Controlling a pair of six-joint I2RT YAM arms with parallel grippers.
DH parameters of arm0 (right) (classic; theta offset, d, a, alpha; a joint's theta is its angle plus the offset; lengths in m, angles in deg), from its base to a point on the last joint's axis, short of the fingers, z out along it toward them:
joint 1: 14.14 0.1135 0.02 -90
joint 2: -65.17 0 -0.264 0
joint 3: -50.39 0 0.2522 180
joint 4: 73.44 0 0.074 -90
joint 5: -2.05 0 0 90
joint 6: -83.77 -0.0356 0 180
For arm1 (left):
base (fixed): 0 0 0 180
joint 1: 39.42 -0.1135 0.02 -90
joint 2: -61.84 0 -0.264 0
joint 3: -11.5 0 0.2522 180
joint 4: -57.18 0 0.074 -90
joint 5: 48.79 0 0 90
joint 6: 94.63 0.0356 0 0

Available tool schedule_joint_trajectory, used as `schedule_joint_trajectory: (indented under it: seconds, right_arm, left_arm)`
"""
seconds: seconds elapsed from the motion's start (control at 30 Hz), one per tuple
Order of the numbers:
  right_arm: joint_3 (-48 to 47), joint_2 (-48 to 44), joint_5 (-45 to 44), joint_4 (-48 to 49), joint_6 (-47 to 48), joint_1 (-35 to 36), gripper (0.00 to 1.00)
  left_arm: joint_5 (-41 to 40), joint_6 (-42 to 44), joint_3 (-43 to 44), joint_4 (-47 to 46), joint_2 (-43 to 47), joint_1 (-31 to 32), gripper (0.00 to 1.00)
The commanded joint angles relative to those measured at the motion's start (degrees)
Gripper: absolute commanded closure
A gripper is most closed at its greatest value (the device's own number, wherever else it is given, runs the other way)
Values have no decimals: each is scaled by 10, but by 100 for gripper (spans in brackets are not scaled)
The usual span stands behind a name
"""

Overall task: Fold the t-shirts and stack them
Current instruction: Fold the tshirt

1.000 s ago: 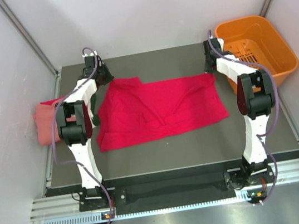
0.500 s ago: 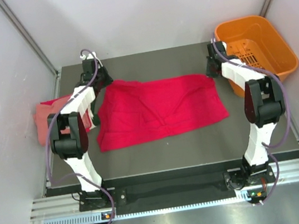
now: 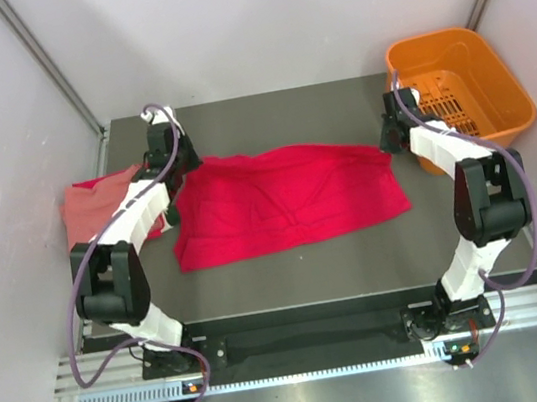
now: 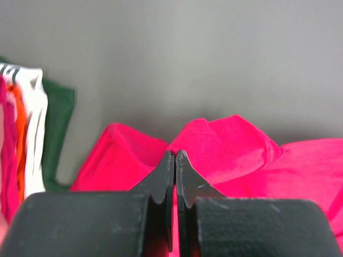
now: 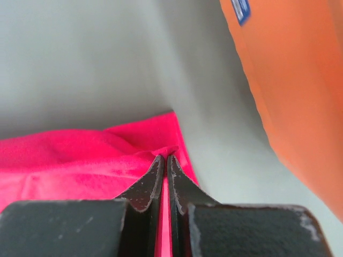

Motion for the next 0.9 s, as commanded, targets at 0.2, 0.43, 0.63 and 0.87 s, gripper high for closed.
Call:
schedule_joint_trajectory:
  seconds: [0.2,0.43,0.63,0.87]
  right_arm:
    - [66,-79,-37,36,-20,-7,100]
    - [107,-96,-66,49,-39,-11,100]
    - [130,-102,-71,60,-47,-13,100]
    - [163,-120,-84,85,-65,-11,98]
  left_arm:
    - [-60,3,-113,-1,115,26,100]
    - [-81,-17,-200,2,190,42,100]
    - [-73,-35,-267,14,240,44,100]
    - [-44,-87,-340,14,295,58,82]
